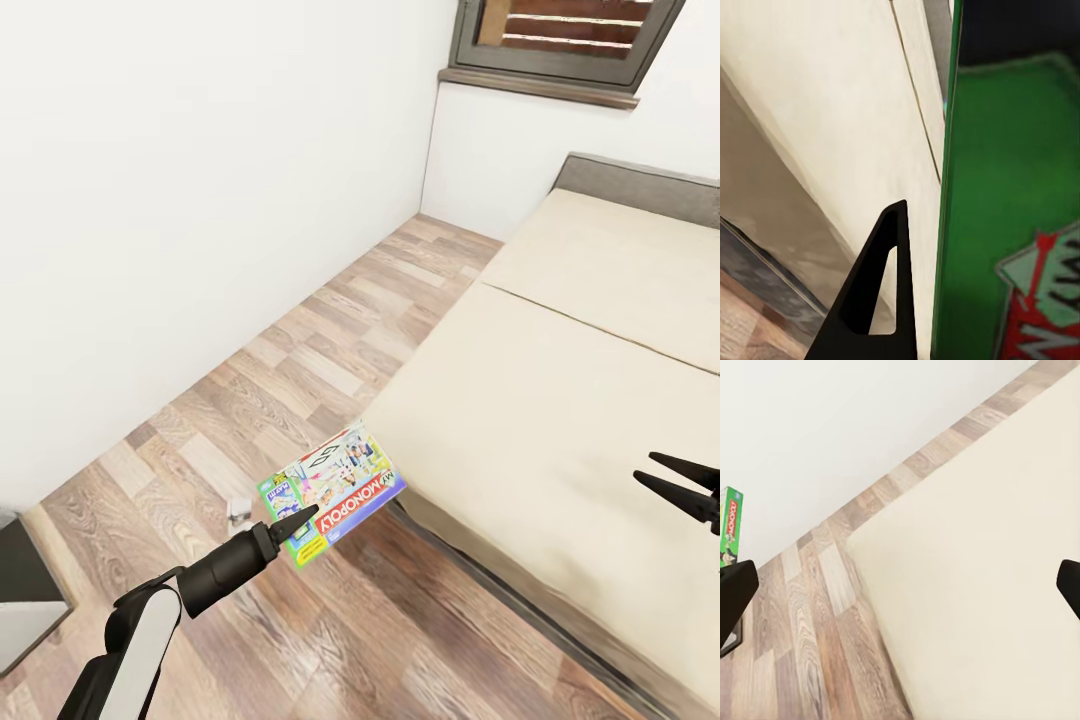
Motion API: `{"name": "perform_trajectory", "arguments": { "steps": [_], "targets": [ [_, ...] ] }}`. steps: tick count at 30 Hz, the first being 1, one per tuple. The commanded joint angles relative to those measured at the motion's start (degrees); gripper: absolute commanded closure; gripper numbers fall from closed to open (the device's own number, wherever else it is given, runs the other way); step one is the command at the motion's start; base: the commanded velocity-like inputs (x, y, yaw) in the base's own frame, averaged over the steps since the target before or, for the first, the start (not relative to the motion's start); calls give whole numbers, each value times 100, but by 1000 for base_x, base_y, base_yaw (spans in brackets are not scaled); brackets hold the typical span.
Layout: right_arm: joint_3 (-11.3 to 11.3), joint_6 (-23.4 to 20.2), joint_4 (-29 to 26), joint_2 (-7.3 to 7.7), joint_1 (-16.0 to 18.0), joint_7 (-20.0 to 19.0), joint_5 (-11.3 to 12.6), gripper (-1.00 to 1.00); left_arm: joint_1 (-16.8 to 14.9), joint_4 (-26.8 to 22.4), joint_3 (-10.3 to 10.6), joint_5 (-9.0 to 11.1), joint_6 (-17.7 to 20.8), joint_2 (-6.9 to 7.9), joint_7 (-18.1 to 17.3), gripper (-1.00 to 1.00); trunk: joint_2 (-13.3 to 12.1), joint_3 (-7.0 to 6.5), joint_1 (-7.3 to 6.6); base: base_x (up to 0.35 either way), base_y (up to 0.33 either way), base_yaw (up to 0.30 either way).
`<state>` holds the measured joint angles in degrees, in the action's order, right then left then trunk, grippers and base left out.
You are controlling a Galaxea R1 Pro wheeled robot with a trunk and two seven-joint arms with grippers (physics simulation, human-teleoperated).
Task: Put all the toys in the child's room - the three board games (two on the bed and one on the table), the two jigsaw puzzles on the table, and the tennis ball on the table - inside the toy box on the table in the child's room.
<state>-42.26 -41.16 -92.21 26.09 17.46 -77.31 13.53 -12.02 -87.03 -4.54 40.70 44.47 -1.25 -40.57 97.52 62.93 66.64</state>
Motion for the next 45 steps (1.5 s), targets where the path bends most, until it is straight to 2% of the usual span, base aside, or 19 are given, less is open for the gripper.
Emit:
{"name": "perform_trajectory", "arguments": {
  "steps": [1, 10, 13, 21, 45],
  "targets": [
    [-3, -50, 1, 1, 3, -12, 14, -100, -3, 0, -11, -7, 26, -5, -16, 100, -40, -25, -23, 0, 0, 0],
    [69, -63, 1, 5, 3, -23, -1, -100, 15, 23, -79, 0, 18, -4, 14, 100, -401, -272, -221, 0, 0, 0],
    [198, -86, 4, 7, 3, -24, -9, -100, 28, 45, -172, -10, 15, -19, 45, 100, -521, -354, -286, 0, 0, 0],
    [356, -122, 8, 9, 8, -19, -18, -100, 38, 75, -262, -19, 13, -38, 96, 100, -842, -574, -462, 0, 0, 0],
    [511, -227, 11, 10, 21, -20, -181, -100, -26, 544, -296, -5, -9, -54, 116, 100, -1805, -1232, -989, 0, 0, 0]
  ]
}}
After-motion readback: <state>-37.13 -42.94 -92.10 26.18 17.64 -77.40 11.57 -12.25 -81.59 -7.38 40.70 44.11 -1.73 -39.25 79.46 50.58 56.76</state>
